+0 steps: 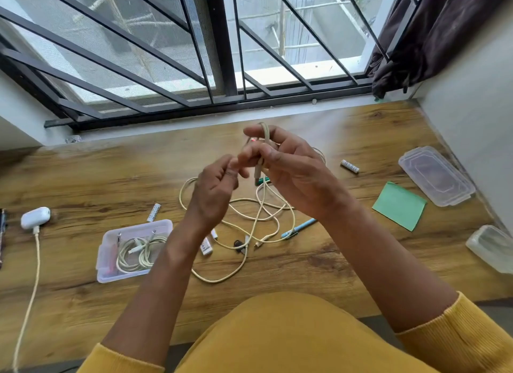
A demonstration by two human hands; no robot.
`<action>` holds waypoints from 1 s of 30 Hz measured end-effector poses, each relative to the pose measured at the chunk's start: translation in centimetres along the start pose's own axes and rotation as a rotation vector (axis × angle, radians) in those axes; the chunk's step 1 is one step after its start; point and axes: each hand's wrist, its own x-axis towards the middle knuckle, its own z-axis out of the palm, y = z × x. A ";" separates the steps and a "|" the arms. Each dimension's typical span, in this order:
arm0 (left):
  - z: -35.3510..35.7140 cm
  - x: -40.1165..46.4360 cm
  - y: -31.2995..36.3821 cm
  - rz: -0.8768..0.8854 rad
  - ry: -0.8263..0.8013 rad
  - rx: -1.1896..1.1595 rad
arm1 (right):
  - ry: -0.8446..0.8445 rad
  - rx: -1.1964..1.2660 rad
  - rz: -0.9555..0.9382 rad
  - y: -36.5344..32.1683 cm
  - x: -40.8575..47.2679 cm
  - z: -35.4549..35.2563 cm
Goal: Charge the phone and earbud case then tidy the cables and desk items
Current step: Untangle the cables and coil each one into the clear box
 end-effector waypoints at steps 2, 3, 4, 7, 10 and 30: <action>1.3 -0.9 0.1 -0.028 -0.062 0.023 | 0.046 0.000 -0.014 -0.1 0.6 -0.1; 1.7 -1.4 0.2 -0.012 -0.091 0.047 | 0.078 -0.012 -0.017 0.0 0.8 -0.1; 2.0 -1.7 0.5 0.006 -0.114 0.076 | 0.118 -0.036 -0.017 0.1 1.0 -0.2; 2.0 -2.1 1.5 0.018 -0.151 0.180 | 0.253 -0.224 -0.005 0.7 1.4 -0.4; 1.0 -1.9 2.2 0.058 -0.212 0.250 | 0.307 -0.420 -0.006 1.6 1.2 -0.5; -6.3 2.4 3.6 0.158 -0.118 0.265 | -0.089 -0.609 0.314 1.3 -0.8 0.7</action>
